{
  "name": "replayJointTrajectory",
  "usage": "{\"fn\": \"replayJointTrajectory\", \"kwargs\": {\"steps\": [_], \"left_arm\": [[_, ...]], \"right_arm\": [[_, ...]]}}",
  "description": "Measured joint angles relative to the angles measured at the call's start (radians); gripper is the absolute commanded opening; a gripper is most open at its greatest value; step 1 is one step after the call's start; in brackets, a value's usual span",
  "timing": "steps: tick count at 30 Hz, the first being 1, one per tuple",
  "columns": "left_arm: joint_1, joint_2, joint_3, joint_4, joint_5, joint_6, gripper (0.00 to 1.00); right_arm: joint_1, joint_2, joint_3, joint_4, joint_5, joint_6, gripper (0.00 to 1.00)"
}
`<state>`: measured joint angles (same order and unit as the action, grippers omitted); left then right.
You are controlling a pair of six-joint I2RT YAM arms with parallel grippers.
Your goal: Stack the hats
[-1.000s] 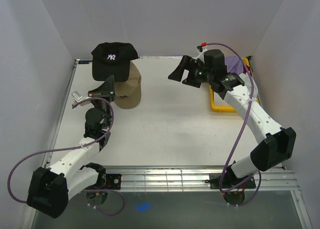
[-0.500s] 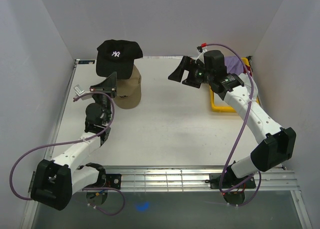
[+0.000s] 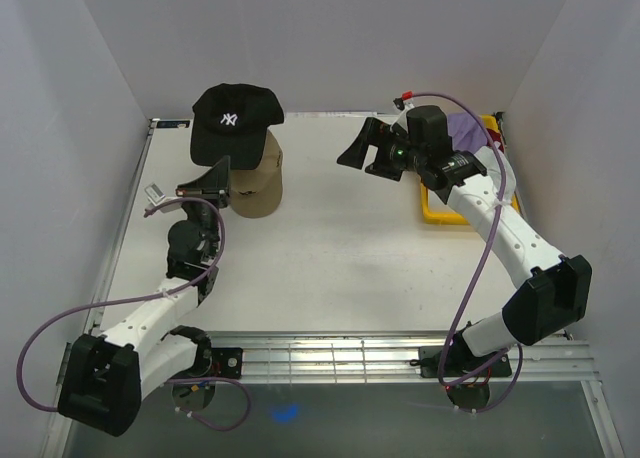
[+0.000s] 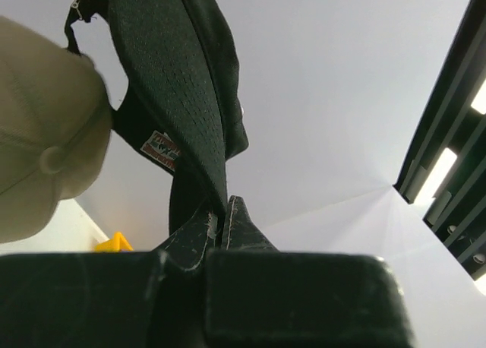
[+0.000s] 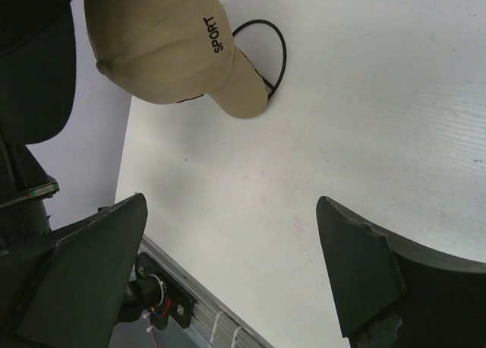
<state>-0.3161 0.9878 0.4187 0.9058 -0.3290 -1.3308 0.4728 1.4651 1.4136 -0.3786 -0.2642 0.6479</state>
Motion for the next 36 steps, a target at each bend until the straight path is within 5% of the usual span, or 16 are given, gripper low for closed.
{"fn": "replayJointTrajectory", "kwargs": {"steps": [19,36], "left_arm": [[0.000,-0.068,-0.235,0.016,0.001,-0.107,0.00],[0.000,0.040,-0.313,0.062,0.010,-0.192,0.00]], "right_arm": [[0.005,0.002,-0.023,0.021,0.001,0.000,0.97],[0.014,0.014,-0.055,0.042,0.004,0.000,0.97]]}}
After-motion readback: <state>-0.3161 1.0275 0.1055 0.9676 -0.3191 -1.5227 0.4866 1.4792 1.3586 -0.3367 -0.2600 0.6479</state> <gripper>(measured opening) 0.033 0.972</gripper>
